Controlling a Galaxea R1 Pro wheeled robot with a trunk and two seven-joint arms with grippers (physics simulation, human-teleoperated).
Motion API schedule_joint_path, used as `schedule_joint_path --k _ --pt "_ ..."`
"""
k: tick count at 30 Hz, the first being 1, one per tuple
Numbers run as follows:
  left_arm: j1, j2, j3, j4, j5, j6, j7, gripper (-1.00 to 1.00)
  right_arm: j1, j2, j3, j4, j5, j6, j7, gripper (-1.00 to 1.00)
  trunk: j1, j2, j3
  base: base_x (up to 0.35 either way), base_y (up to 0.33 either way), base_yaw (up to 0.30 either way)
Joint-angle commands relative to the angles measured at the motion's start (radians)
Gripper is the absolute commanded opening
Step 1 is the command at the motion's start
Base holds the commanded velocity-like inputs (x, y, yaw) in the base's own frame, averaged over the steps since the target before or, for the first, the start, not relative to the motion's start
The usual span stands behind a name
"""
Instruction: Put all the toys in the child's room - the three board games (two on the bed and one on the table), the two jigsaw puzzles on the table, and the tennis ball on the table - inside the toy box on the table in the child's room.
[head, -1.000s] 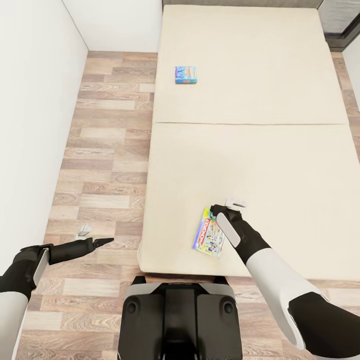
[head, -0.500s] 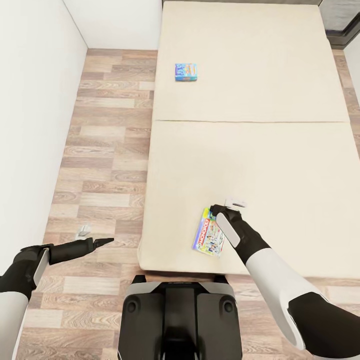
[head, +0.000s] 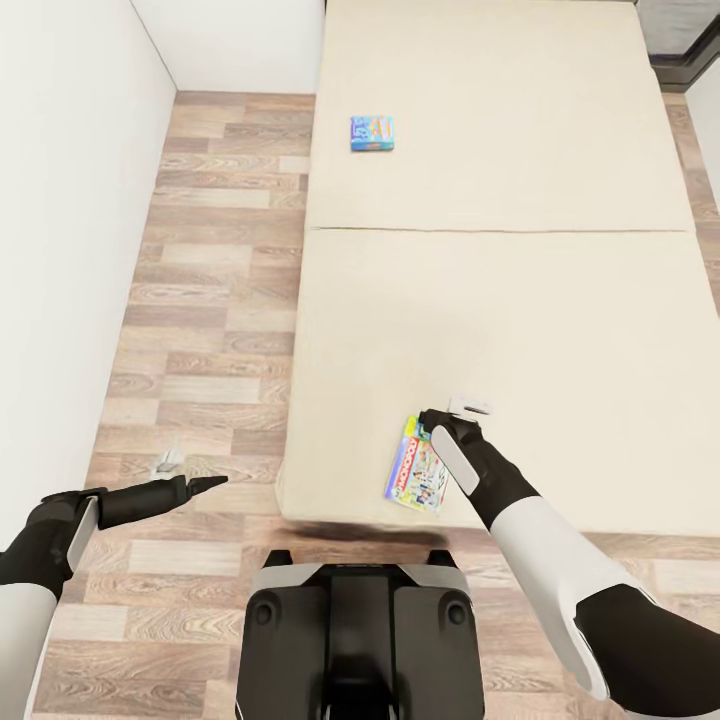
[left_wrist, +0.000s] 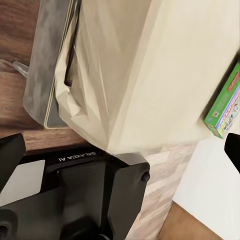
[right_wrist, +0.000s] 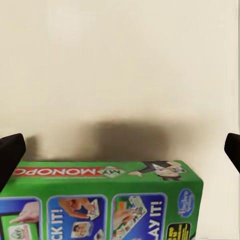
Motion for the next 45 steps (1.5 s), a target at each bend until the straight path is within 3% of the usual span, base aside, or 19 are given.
schedule_joint_path --k 1,20,45 --pt "0.000 0.000 0.002 0.000 0.000 0.009 -0.003 1.00 -0.001 0.000 0.004 -0.001 -0.006 0.004 -0.008 1.00 0.000 -0.002 -0.001 -0.059 0.000 0.000" --pt "0.000 -0.001 0.002 0.000 0.000 0.010 -0.004 1.00 -0.001 -0.001 0.007 -0.001 -0.006 0.002 -0.008 1.00 0.000 -0.002 -0.001 -0.161 0.000 0.000" --pt "0.000 -0.001 0.002 0.000 0.000 0.011 -0.004 1.00 -0.001 -0.001 0.008 -0.001 -0.005 -0.002 -0.008 1.00 0.000 -0.002 -0.001 -0.010 0.000 0.000"
